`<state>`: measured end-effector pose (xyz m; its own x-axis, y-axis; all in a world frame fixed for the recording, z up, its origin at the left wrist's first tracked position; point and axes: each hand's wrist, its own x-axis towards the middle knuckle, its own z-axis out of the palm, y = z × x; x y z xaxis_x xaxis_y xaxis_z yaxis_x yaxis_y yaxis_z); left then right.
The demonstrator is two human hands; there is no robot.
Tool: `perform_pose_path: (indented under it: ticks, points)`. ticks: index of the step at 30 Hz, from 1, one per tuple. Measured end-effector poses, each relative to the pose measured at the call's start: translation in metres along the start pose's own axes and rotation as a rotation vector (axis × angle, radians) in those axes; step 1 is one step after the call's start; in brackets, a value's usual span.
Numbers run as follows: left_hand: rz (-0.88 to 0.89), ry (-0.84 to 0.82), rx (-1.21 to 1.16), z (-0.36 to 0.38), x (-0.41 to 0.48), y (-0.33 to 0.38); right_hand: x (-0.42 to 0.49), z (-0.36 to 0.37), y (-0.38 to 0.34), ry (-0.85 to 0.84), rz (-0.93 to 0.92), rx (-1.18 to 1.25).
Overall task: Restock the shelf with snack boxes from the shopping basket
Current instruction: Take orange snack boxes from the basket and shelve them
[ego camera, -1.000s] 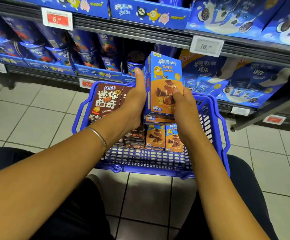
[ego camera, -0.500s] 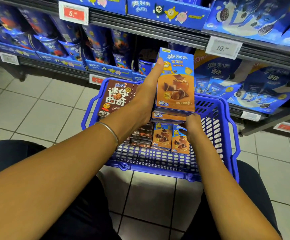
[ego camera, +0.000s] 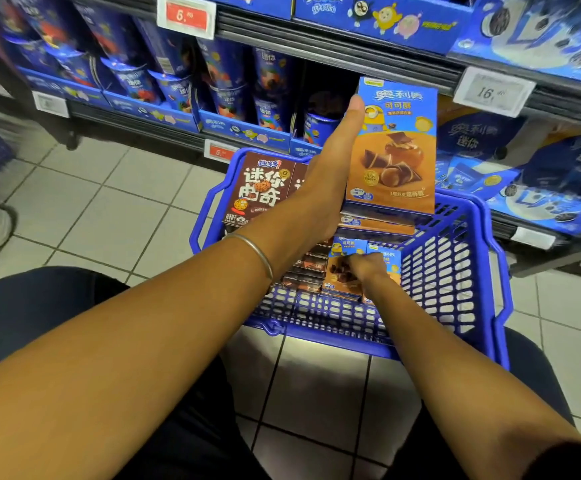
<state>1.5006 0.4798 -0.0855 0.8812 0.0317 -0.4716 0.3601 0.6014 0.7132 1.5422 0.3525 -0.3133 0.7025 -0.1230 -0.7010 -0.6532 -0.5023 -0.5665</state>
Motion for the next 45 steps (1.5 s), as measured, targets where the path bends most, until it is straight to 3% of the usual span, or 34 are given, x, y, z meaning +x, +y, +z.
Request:
perform_pose_path:
  ticks: [3, 7, 13, 24, 30, 37, 45]
  points:
    - [-0.006, 0.015, 0.028, 0.001, 0.0, 0.0, -0.004, -0.003, -0.003, 0.059, -0.01, -0.07]
    - [-0.007, 0.017, 0.065, 0.003, -0.001, -0.001, 0.0, -0.005, 0.001, -0.038, 0.007, -0.112]
    - [0.006, 0.026, 0.084, 0.005, -0.005, -0.002, 0.003, -0.007, 0.007, -0.049, -0.025, -0.153]
    - [0.008, -0.031, -0.019, 0.003, 0.001, -0.001, -0.062, -0.075, -0.041, -0.002, -0.365, 0.233]
    - [0.036, -0.086, -0.084, -0.001, 0.003, 0.004, -0.105, -0.133, -0.08, -0.031, -0.449, 0.526]
    - [0.137, -0.029, -0.094, -0.007, 0.001, 0.01, -0.156, -0.171, -0.102, 0.162, -0.591, 0.652]
    - [0.136, 0.064, 0.018, -0.005, 0.002, 0.004, -0.202, -0.18, -0.118, -0.059, -0.629, 0.769]
